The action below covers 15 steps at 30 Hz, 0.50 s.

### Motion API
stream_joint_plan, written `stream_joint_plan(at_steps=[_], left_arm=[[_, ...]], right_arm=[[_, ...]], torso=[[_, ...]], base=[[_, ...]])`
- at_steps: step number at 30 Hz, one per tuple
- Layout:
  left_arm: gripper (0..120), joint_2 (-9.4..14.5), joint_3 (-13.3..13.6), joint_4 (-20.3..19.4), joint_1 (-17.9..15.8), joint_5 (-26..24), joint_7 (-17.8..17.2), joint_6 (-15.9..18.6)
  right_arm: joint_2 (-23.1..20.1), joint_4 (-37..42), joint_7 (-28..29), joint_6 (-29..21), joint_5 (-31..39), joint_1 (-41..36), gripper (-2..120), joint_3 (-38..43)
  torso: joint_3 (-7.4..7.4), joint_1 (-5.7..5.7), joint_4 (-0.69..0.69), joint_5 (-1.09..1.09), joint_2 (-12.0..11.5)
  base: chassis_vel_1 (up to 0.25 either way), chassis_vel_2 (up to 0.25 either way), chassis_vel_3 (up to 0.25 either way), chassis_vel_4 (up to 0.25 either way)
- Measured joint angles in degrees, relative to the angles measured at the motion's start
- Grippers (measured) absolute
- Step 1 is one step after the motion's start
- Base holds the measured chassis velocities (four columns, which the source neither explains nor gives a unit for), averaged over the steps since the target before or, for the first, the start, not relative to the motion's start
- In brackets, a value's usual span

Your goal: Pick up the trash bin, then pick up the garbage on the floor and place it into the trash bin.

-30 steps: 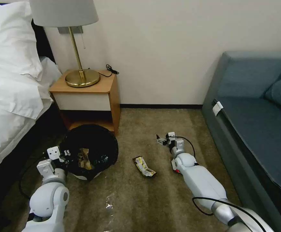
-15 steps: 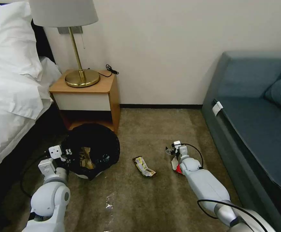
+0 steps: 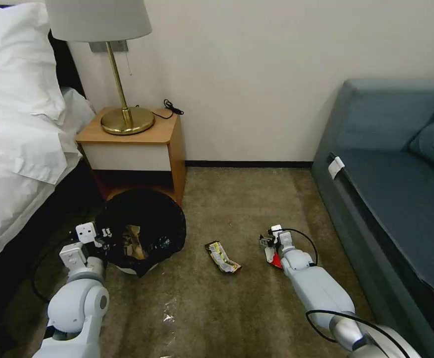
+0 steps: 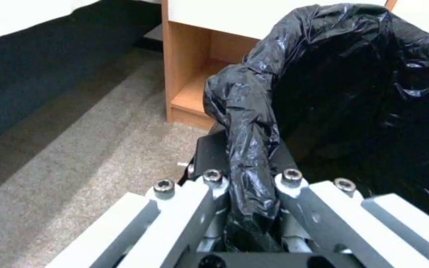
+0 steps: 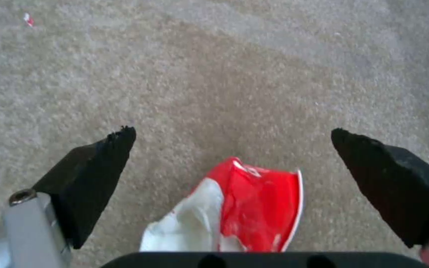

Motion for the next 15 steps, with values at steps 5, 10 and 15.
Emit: stream_joint_plan(at_steps=[5, 10, 15], left_arm=[[5, 0.0, 0.4, 0.0, -0.1, 0.1, -0.1, 0.0], [5, 0.0, 0.6, -0.4, 0.0, 0.1, -0.2, 0.1], [5, 0.0, 0.6, -0.8, 0.2, 0.2, -0.4, 0.1]], right_arm=[[-0.2, -0.4, -0.5, 0.6, -1.1, -0.4, 100, 1.2], [-0.2, -1.2, -1.3, 1.6, -2.4, -0.9, 100, 2.5], [0.0, -2.0, -1.6, 2.0, -2.9, -1.0, 100, 3.7]], torso=[[0.0, 0.0, 0.0, 0.0, 0.0], [0.0, 0.0, -0.01, 0.0, 0.0], [0.0, 0.0, 0.0, 0.0, 0.0]], base=[[0.0, 0.0, 0.0, 0.0], [0.0, 0.0, 0.0, 0.0], [0.0, 0.0, 0.0, 0.0]])
